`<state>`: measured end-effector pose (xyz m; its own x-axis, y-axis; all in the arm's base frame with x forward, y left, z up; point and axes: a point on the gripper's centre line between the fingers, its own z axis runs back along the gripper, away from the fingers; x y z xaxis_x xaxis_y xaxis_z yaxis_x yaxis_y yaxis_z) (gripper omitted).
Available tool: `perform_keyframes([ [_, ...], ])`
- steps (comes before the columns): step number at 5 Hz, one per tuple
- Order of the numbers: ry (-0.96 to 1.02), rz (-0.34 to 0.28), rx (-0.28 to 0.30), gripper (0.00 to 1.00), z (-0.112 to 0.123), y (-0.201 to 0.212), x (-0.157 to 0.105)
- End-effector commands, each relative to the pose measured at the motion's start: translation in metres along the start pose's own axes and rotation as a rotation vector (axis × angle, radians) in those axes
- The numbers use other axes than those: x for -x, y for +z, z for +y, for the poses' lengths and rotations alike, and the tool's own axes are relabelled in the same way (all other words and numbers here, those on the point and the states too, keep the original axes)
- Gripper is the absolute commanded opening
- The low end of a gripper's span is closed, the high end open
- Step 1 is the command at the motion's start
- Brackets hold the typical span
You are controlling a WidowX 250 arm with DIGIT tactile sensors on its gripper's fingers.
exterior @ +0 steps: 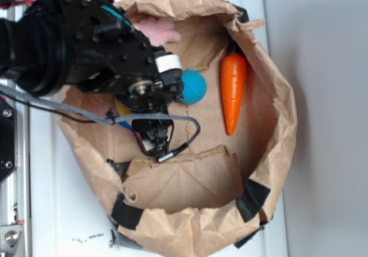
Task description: Grab the green sponge.
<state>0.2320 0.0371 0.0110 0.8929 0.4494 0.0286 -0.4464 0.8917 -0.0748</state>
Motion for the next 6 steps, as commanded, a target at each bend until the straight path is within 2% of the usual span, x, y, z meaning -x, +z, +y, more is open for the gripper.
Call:
perform_keyframes([
  [1, 0.017, -0.045, 0.009, 0.00, 0.000, 0.001, -0.007],
  [2, 0.035, -0.033, 0.031, 0.00, -0.006, 0.033, -0.007],
  [3, 0.081, -0.109, -0.002, 0.00, -0.014, 0.083, -0.005],
  [4, 0.189, -0.314, -0.117, 0.00, -0.022, 0.129, 0.003],
  [5, 0.190, -0.314, -0.103, 0.00, -0.018, 0.145, 0.000],
  [6, 0.169, -0.427, -0.167, 0.00, -0.016, 0.142, 0.003],
])
